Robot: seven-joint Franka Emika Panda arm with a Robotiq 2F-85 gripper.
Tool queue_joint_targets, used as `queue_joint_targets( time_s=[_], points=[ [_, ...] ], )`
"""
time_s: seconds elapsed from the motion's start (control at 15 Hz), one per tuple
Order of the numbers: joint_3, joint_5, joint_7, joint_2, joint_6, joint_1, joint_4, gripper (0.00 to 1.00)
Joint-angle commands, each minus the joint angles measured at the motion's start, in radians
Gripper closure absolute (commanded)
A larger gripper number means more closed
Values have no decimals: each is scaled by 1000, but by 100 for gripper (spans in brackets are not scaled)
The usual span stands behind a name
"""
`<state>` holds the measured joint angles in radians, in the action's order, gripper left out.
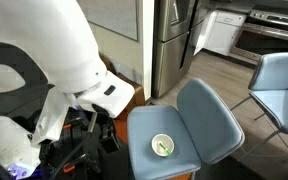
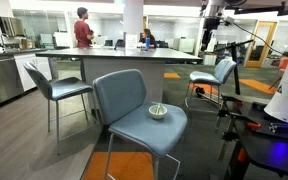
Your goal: Remove the green marker from the white bowl and put it on the blue chair
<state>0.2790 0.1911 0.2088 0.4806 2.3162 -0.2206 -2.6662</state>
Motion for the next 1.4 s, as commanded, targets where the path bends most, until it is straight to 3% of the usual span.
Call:
queue_joint_targets(
  time_s=[0.0, 0.53, 0.93, 1.33],
  points=[
    [-10, -6, 5, -1, -2, -9, 1, 0],
    [-10, -6, 5, -1, -2, -9, 1, 0],
    [-116, 28, -296, -240, 76, -23, 83, 0],
    [-186, 15, -655, -537, 107, 37, 219, 0]
  ],
)
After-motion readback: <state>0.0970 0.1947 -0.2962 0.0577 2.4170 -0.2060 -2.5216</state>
